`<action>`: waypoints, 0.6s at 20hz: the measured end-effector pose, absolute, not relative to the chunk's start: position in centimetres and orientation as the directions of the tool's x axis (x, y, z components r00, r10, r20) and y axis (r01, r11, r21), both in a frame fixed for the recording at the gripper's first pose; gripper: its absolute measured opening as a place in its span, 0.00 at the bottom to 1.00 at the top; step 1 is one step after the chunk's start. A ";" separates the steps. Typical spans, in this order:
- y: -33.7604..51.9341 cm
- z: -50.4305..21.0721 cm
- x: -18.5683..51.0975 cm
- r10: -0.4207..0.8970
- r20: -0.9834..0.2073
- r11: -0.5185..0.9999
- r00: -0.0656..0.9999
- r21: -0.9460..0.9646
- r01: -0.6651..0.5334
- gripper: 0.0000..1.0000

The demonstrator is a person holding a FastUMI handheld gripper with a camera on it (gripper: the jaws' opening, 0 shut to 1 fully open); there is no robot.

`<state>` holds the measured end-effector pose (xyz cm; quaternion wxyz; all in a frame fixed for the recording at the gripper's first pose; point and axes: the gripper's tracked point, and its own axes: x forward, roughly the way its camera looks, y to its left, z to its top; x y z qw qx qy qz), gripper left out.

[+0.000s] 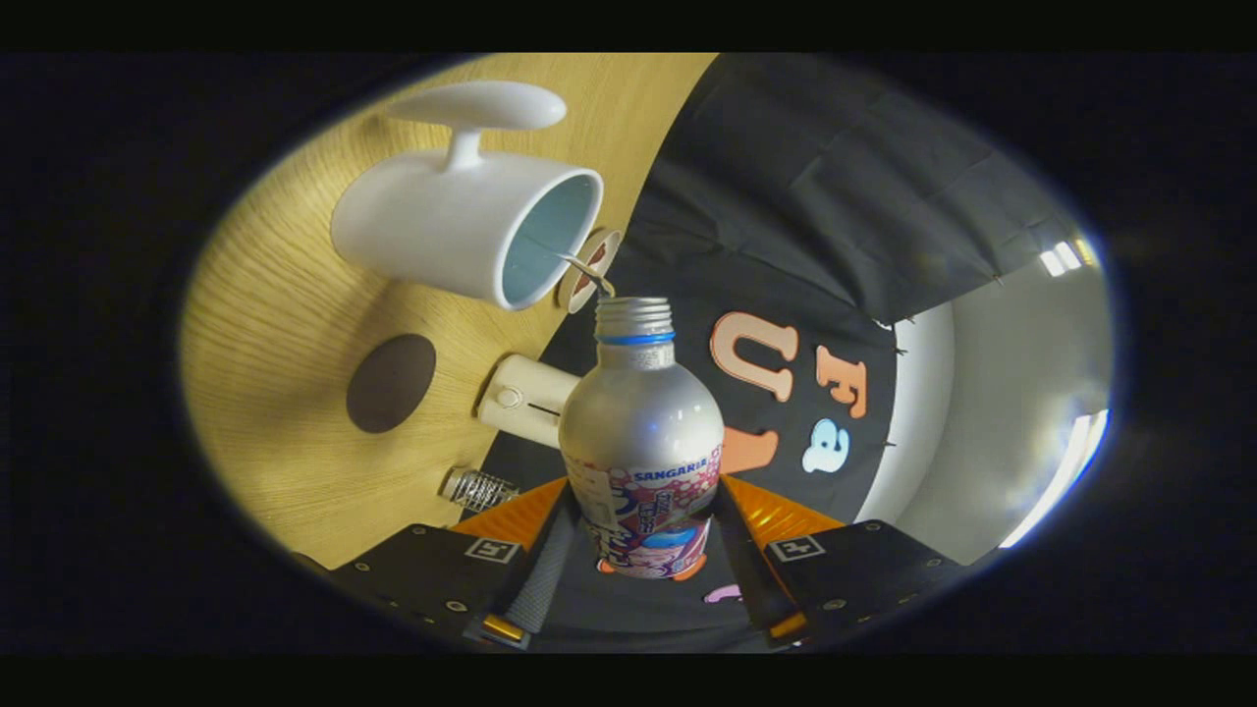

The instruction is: Take the bottle from table, then pour the juice into the cup, finally place the bottle on the coaster

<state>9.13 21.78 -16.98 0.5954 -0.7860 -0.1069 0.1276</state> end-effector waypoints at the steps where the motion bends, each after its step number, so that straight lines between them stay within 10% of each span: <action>1: 21.9 -16.9 9.1 0.321 -0.078 -0.270 0.944 -0.963 0.013 0.77; 12: 22.1 -18.2 8.2 0.307 -0.142 -0.214 0.941 -0.974 -0.078 0.77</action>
